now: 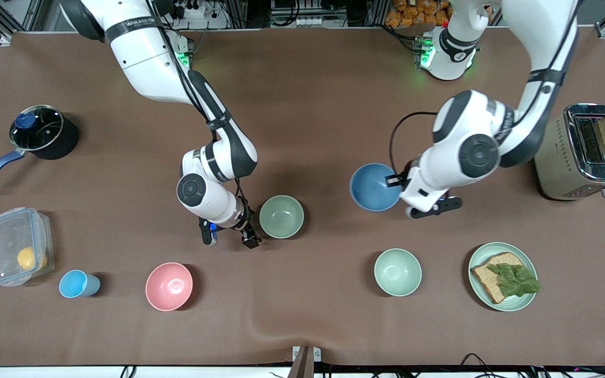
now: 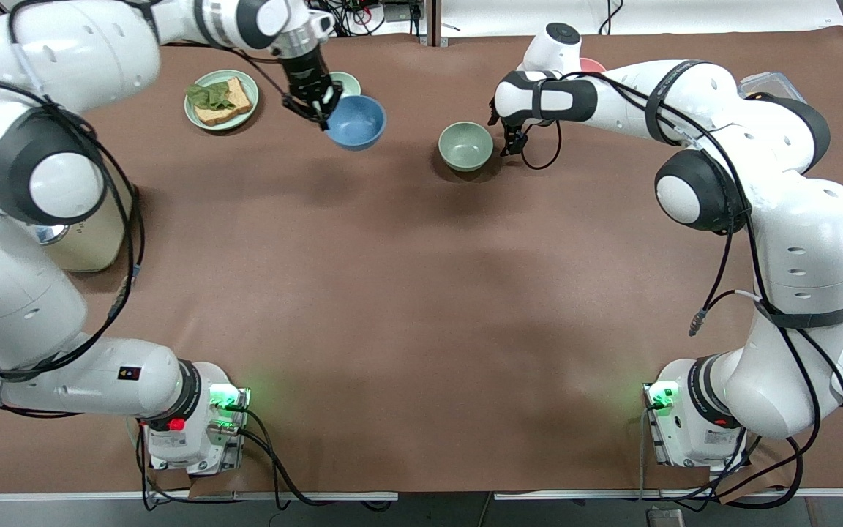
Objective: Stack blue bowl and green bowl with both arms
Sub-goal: 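Carry the blue bowl with the left gripper over the green bowl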
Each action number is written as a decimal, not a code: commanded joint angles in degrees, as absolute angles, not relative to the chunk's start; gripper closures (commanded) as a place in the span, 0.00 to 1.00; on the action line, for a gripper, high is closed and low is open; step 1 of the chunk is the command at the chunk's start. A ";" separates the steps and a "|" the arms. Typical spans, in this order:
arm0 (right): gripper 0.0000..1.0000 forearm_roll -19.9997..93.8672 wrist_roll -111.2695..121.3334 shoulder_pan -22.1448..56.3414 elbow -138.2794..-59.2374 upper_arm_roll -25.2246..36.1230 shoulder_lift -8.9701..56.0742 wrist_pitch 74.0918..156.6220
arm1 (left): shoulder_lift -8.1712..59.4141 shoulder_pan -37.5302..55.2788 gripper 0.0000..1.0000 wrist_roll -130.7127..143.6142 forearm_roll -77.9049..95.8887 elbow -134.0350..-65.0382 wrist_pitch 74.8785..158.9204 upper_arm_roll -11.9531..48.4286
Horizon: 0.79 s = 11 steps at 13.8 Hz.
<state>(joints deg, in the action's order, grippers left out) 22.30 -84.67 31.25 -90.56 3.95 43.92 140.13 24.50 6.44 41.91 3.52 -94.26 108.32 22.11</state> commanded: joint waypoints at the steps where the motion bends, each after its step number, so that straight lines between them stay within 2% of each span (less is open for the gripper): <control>1: 0.00 21.18 -84.73 31.64 -89.21 4.39 44.74 139.92 | 31.44 11.14 1.00 50.16 4.57 -84.14 107.67 21.88; 3: 0.00 20.66 -84.73 31.64 -89.30 4.39 44.74 139.83 | 35.93 15.10 1.00 55.43 4.57 -79.12 110.46 21.62; 7: 0.00 20.57 -84.81 31.47 -89.30 4.48 44.74 139.83 | 41.21 21.52 1.00 63.97 4.48 -78.40 125.92 20.57; 11: 0.00 20.48 -84.73 31.64 -89.30 4.92 44.74 139.83 | 44.03 26.19 1.00 65.74 4.57 -77.61 130.59 17.58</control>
